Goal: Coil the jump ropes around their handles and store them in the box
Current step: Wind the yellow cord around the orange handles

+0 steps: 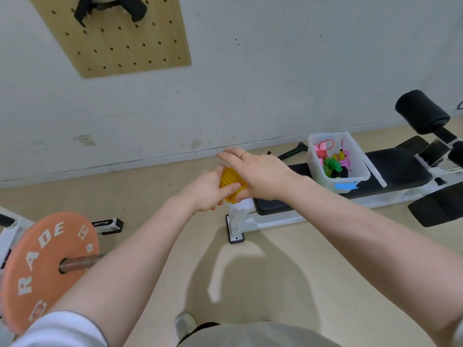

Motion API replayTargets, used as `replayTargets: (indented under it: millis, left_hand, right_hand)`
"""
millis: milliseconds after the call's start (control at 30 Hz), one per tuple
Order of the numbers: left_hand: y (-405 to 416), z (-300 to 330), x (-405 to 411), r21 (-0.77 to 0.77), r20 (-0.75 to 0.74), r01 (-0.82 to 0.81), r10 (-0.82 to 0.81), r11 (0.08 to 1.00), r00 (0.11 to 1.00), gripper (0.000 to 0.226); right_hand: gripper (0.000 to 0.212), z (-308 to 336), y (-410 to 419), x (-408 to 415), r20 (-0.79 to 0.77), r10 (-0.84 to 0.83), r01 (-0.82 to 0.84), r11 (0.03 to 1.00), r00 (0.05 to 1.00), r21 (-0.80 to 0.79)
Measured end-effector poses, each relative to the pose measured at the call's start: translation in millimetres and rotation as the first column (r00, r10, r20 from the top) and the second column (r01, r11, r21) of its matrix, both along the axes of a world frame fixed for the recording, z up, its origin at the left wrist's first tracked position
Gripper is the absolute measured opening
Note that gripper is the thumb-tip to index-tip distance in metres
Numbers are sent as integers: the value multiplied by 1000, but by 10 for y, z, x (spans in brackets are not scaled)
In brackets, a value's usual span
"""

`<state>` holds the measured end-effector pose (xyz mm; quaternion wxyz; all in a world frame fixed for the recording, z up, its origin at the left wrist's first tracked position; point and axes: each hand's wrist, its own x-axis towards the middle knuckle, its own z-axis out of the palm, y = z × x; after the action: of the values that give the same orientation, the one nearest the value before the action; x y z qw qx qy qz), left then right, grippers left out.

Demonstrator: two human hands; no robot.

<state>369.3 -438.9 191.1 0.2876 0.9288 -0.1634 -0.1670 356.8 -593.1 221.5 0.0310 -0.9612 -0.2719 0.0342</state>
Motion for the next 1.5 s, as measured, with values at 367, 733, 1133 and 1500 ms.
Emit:
replayTargets:
  millis: [367, 733, 1133, 1500]
  left_hand:
    - [-72, 218, -66, 101, 89, 91, -100, 991, 991, 59]
    - [-90, 147, -20, -709, -370, -480, 306, 517, 877, 60]
    - [-453, -76, -328, -840, -362, -423, 230, 339, 903, 51]
    - [-286, -308, -327, -764, -382, -437, 213, 474, 899, 62]
  right_hand:
    - [82, -12, -120, 19, -221, 69, -22, 977, 973, 210]
    - [46, 4, -296, -18, -275, -264, 380, 581, 925, 720]
    - [29, -189, 52, -262, -418, -322, 523, 405, 849, 750]
    - [36, -108, -182, -246, -573, -67, 438, 718, 817, 540]
